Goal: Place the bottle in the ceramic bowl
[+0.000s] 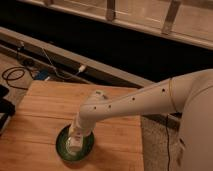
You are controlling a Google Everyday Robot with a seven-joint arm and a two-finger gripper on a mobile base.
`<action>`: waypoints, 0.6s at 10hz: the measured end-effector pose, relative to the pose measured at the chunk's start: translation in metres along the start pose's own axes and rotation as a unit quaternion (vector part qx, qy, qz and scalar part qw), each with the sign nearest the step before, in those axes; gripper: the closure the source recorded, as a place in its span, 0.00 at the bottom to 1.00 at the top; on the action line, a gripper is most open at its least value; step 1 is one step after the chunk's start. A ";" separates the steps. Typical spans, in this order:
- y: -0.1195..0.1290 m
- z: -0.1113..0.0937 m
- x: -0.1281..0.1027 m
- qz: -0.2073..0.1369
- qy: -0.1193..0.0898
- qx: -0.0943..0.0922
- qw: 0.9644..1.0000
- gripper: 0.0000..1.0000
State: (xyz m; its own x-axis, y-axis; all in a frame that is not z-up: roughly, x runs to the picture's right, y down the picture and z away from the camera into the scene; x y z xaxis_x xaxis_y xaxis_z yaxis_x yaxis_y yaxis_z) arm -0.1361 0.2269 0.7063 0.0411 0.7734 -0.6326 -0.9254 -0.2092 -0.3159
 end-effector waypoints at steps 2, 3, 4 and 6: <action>-0.001 0.000 0.001 0.001 0.000 0.000 1.000 0.94; 0.001 0.000 0.001 0.000 0.001 0.000 1.000 0.90; 0.000 0.000 0.001 0.001 0.000 0.000 1.000 0.83; 0.000 0.000 0.001 0.001 0.000 0.000 1.000 0.65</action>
State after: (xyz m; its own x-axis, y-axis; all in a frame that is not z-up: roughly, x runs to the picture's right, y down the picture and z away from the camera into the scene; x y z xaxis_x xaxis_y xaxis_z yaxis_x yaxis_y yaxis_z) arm -0.1360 0.2277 0.7059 0.0391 0.7724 -0.6340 -0.9253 -0.2116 -0.3148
